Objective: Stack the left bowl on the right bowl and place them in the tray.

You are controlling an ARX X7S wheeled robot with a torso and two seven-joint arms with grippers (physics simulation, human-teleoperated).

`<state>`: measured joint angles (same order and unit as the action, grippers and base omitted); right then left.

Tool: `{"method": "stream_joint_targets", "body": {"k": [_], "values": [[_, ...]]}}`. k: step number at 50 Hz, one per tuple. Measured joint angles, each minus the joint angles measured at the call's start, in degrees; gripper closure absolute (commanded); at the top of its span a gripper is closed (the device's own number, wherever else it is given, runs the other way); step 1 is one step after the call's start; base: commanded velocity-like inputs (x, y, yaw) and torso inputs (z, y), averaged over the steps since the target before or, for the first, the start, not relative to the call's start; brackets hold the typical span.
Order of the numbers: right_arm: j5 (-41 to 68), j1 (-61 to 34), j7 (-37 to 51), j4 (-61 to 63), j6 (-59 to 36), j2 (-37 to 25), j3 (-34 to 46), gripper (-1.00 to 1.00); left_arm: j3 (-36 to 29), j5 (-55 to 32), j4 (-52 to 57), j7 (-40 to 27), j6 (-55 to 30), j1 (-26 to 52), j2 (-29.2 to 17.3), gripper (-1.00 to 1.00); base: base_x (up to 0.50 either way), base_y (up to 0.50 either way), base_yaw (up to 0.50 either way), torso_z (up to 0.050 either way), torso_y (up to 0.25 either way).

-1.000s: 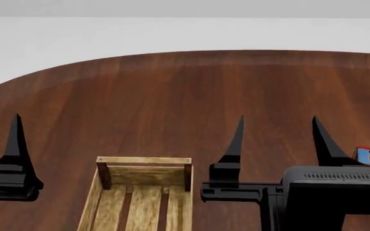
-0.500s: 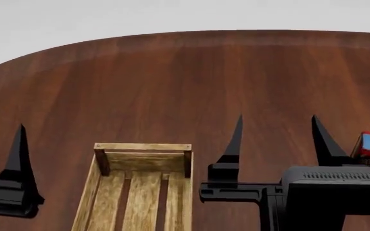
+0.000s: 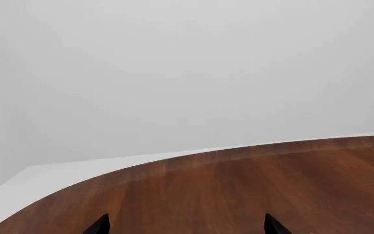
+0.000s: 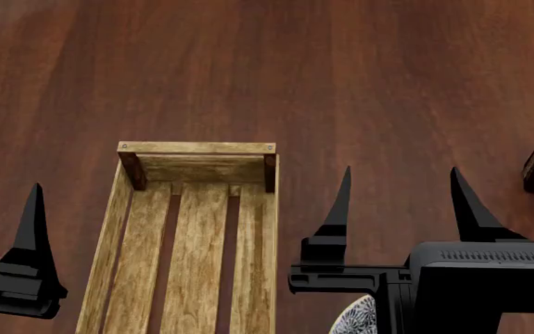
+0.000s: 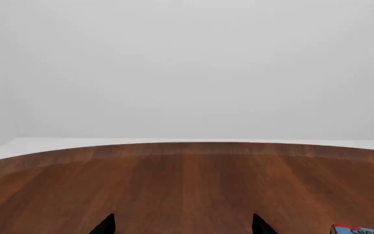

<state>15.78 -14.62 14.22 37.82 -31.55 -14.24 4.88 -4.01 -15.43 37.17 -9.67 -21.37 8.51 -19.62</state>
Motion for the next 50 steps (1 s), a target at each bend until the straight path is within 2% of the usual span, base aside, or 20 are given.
{"method": "stream_joint_targets", "body": {"k": [19, 28, 37, 46, 50], "values": [[0.1, -0.1, 0.8, 0.2, -0.3, -0.5, 0.5, -1.0, -0.5, 0.2, -0.4, -0.3, 0.4, 0.1, -0.4, -1.0, 0.0, 0.0, 0.0, 0.003, -0.249], [-0.8, -1.4, 2.6, 1.7, -5.0, -1.1, 2.1, -1.0, -0.3, 0.4, 0.1, -1.1, -0.5, 0.3, -0.8, -1.0, 0.0, 0.0, 0.0, 0.0, 0.0], [-1.8, -4.7, 5.3, 5.5, -16.0, -1.9, 4.6, -1.0, 0.2, 1.6, 1.3, -2.2, -1.9, 0.4, -2.1, -1.0, 0.0, 0.0, 0.0, 0.0, 0.0], [0.9, -10.6, 6.3, 13.2, -34.1, -1.7, 3.7, -1.0, 1.0, 1.6, 3.1, -2.5, -3.7, -0.2, -3.5, -1.0, 0.0, 0.0, 0.0, 0.0, 0.0], [5.9, -13.4, 8.3, 16.0, -42.0, -1.7, 1.1, -1.0, 1.7, 1.1, 3.9, -2.7, -4.5, -0.4, -4.0, -1.0, 0.0, 0.0, 0.0, 0.0, 0.0]]}}
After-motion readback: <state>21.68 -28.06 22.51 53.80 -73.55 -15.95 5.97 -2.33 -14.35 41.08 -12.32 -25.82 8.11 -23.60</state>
